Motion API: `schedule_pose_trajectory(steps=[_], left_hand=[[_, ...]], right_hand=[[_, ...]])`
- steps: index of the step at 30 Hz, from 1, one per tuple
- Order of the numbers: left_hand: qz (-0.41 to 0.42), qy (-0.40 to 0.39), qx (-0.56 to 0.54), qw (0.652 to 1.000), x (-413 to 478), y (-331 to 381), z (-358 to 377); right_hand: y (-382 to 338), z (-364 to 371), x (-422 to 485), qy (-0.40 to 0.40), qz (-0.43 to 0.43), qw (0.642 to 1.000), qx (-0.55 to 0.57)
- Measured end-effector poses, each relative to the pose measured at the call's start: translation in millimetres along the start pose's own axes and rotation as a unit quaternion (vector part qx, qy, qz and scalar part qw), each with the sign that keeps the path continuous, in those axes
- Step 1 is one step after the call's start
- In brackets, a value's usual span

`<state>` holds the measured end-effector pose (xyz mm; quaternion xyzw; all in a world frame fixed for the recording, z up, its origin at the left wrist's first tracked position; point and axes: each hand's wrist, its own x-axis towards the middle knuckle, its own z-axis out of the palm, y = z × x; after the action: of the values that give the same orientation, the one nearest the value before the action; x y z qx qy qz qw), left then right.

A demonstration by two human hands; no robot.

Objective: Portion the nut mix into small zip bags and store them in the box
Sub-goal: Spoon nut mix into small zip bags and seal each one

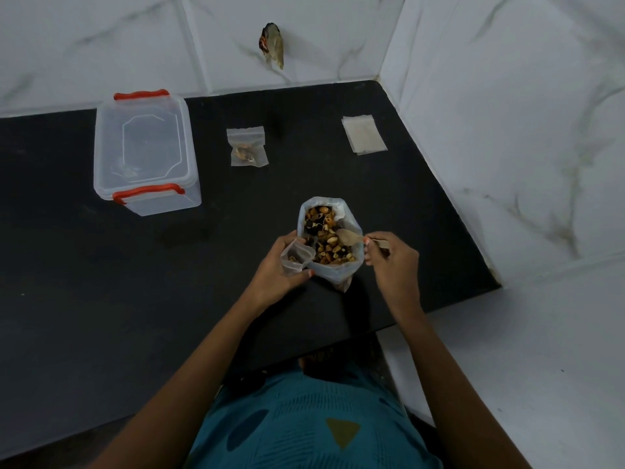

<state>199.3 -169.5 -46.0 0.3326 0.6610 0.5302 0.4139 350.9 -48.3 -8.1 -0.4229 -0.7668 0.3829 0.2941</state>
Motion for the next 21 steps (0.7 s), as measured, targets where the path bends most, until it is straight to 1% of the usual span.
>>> schedule_pose_trajectory(steps=[3, 8, 14, 17, 21], left_hand=[[-0.002, -0.001, 0.002, 1.000, 0.8, 0.4, -0.1], [-0.013, -0.004, -0.007, 1.000, 1.6, 0.8, 0.8], [-0.011, -0.002, -0.017, 1.000, 1.6, -2.9, 0.2], [-0.015, 0.000, -0.010, 1.000, 1.7, -2.3, 0.2], [-0.020, 0.003, -0.010, 1.000, 2.0, -2.1, 1.1]], right_hand=[[1.8, 6.7, -1.6, -0.010, 0.040, 0.999, 0.017], [-2.4, 15.0, 1.9, -0.033, 0.104, 0.991, 0.081], [-3.8, 22.6, 8.2, 0.008, 0.178, 0.972, 0.153], [-6.5, 26.9, 9.5, 0.005, 0.184, 0.971, 0.154], [-14.4, 33.2, 10.0, -0.016, 0.163, 0.979, 0.118]])
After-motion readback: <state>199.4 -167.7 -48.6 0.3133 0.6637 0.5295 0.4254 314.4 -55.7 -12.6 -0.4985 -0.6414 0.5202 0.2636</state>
